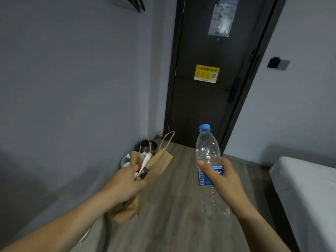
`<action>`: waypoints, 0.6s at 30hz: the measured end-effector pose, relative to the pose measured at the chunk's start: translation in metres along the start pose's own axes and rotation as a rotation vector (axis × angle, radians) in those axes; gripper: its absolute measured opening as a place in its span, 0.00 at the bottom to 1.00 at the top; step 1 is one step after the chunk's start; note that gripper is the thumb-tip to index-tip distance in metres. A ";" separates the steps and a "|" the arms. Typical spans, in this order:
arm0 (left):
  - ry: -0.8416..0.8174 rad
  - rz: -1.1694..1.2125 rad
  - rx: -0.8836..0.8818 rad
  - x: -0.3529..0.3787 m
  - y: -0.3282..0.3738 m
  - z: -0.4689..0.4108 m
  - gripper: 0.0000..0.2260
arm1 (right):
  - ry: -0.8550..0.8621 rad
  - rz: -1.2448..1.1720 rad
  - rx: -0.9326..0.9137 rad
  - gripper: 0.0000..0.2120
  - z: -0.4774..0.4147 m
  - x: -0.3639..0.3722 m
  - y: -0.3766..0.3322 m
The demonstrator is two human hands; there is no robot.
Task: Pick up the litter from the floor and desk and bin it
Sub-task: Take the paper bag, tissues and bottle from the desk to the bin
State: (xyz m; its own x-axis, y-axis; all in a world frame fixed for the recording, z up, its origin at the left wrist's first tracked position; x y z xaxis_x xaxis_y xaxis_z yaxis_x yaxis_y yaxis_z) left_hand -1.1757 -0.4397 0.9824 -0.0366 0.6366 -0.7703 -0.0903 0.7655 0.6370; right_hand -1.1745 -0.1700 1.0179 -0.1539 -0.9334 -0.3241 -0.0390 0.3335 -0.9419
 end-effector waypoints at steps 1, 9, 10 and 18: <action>0.003 0.016 -0.003 0.001 -0.002 -0.018 0.06 | -0.008 -0.007 0.001 0.28 -0.017 0.007 0.003; 0.016 0.070 0.010 -0.008 -0.022 -0.173 0.15 | -0.058 0.050 0.018 0.22 -0.173 0.074 0.007; 0.020 0.076 0.022 -0.011 -0.023 -0.190 0.20 | -0.066 0.065 0.016 0.22 -0.191 0.082 0.007; -0.025 0.059 -0.049 -0.007 -0.046 -0.310 0.42 | -0.114 0.090 0.039 0.17 -0.313 0.134 0.018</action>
State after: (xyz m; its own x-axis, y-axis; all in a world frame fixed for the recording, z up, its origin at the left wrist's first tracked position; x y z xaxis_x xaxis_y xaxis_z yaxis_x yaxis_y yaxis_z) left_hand -1.4800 -0.5080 0.9491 -0.0186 0.6828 -0.7304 -0.1378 0.7218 0.6783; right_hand -1.5052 -0.2476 0.9847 -0.0419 -0.9098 -0.4130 0.0089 0.4130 -0.9107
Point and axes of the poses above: each hand's wrist, its own z-axis away from the middle knuckle, its own x-axis out of the palm, y = z × x, the point moved 3 cm from there along -z, towards the middle knuckle, and after that the axes turned 3 degrees about y, right-handed, at the moved point
